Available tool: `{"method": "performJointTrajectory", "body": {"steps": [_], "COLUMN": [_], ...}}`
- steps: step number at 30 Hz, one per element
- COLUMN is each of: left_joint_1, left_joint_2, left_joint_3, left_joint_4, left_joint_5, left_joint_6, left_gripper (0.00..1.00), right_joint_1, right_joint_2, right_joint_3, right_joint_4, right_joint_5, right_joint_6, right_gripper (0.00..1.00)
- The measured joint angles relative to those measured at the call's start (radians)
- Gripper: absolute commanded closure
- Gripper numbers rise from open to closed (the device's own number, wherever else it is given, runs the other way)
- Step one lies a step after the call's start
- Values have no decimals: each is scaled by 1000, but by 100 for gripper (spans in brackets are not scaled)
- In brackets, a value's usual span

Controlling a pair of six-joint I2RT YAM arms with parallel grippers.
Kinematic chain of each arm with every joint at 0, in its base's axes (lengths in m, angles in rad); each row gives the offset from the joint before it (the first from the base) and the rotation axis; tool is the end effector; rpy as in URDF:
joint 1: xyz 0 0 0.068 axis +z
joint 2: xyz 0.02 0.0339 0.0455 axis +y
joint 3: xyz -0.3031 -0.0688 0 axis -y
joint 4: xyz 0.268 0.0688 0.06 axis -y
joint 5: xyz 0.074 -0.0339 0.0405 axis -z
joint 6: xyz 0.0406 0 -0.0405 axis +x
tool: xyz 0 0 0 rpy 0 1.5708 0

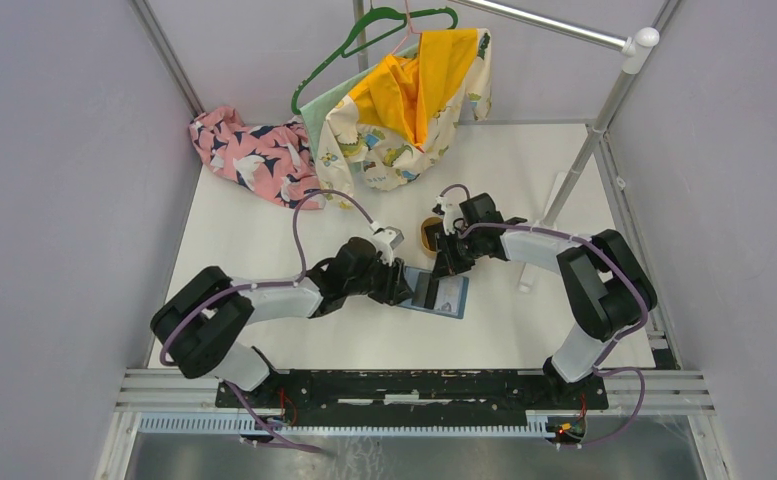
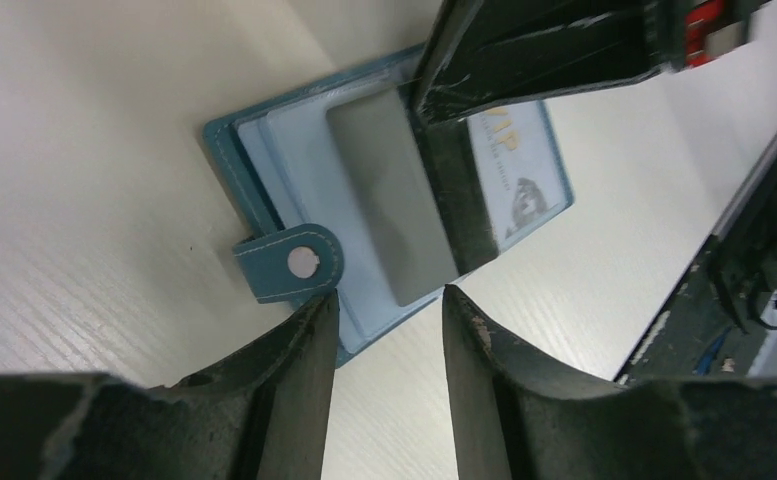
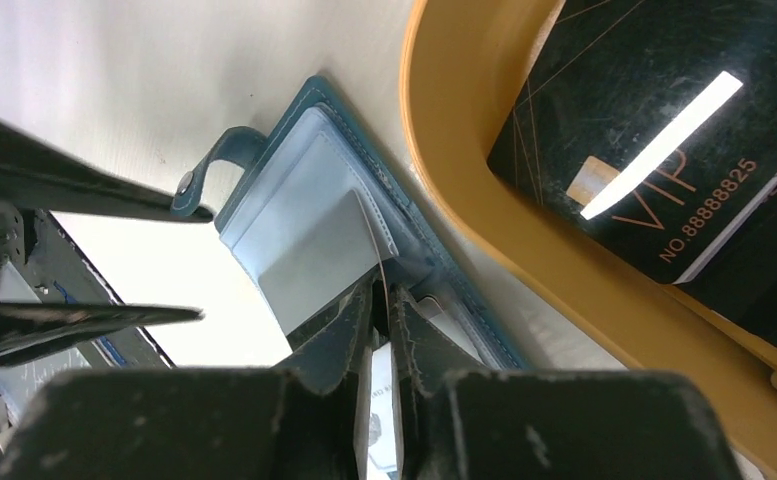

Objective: Put the credit cards into the card holder
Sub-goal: Insert the credit card into the card holder.

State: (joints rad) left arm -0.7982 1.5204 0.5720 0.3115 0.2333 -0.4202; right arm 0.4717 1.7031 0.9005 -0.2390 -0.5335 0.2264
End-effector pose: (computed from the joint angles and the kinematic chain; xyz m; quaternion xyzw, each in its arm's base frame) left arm 0.2034 -0.2221 0.1659 0.2181 0.8612 -0.3411 0.3072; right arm 0.2974 0.1749 0.1689 -0.1823 0.9156 0.3254 0.1500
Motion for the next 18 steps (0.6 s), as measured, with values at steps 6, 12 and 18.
{"method": "performJointTrajectory", "body": {"steps": [6, 12, 18], "left_joint_1": [-5, -117, -219], "left_joint_2": [-120, -88, 3], "left_joint_3": [6, 66, 149], "left_joint_4": [-17, -19, -49], "left_joint_5": [5, -30, -145], "left_joint_6": [-98, -206, -251], "left_gripper": [58, 70, 77], "right_joint_1": [2, 2, 3], "right_joint_2": [0, 14, 14], "right_joint_3": [-15, -15, -15], "right_joint_4": [18, 26, 28], "right_joint_5": [-10, -16, -16], "right_joint_6": [0, 1, 0], "right_gripper": [85, 85, 85]}}
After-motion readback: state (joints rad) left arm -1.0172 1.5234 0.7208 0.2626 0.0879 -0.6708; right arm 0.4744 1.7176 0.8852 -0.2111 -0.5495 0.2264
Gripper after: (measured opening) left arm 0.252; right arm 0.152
